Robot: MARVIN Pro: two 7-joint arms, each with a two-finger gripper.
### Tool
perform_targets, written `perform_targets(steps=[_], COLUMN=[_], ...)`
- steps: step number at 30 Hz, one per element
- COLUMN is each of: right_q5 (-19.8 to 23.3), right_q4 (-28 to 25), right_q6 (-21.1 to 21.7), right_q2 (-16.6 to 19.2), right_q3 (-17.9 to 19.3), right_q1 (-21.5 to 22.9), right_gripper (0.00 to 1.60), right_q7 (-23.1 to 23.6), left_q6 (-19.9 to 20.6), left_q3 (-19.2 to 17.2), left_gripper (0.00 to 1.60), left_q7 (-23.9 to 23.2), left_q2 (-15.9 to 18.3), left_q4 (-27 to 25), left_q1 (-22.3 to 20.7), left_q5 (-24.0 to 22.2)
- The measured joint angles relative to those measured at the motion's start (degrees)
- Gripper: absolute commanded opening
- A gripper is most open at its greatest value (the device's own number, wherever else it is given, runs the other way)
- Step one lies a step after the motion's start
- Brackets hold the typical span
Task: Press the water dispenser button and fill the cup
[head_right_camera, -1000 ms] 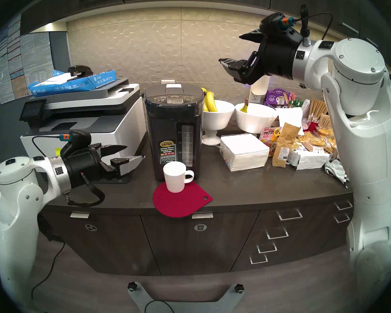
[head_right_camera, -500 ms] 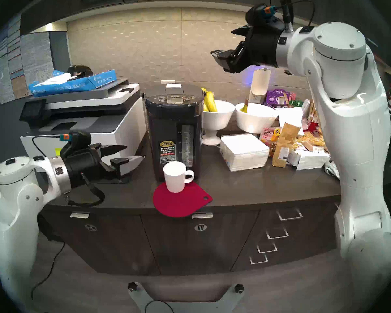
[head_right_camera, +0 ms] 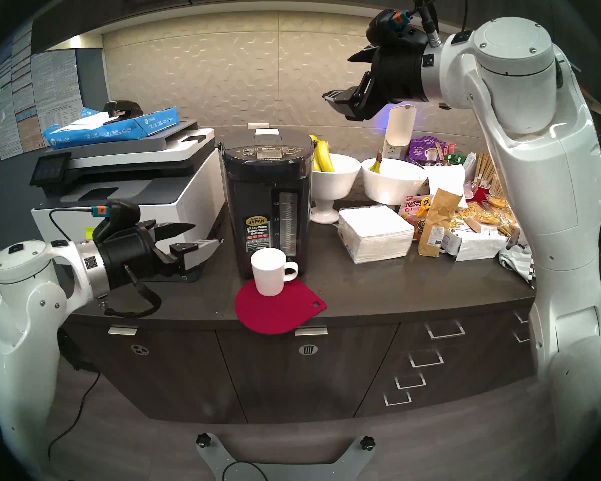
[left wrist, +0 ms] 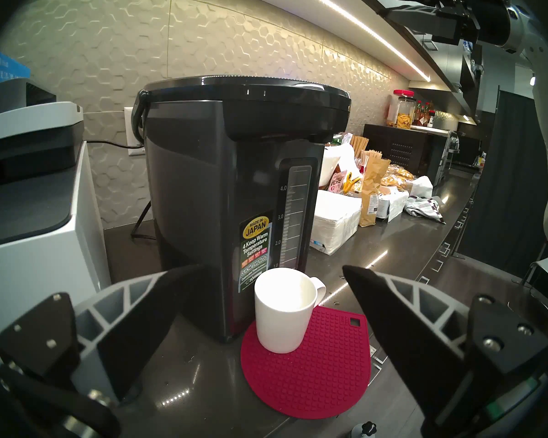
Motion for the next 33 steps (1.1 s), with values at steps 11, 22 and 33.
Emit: perform_targets(steps=[11,22,33], right_q5=[-0.6,-1.2,-6.6], right_q4=[-0.1,1.0,7.6], right_q6=[-0.5,-0.8,-0.8], right_q2=[0.1,0.2,-2.6], right_q3=[0.3,-0.4,-4.3], right_q1=[0.5,1.3,6.5], right_gripper=[1.6,1.6,1.6], right_q7=[0.4,2.4,7.0], left_q6=[0.0,0.0,0.0], left_q3=[0.0,0.0,0.0], left_gripper=[1.6,1.6,1.6], left_q7=[0.0,0.0,0.0], left_q2=[0.0,0.0,0.0], left_q4=[0.0,0.0,0.0], left_q1=[0.0,0.0,0.0], left_q5=[0.0,0.0,0.0])
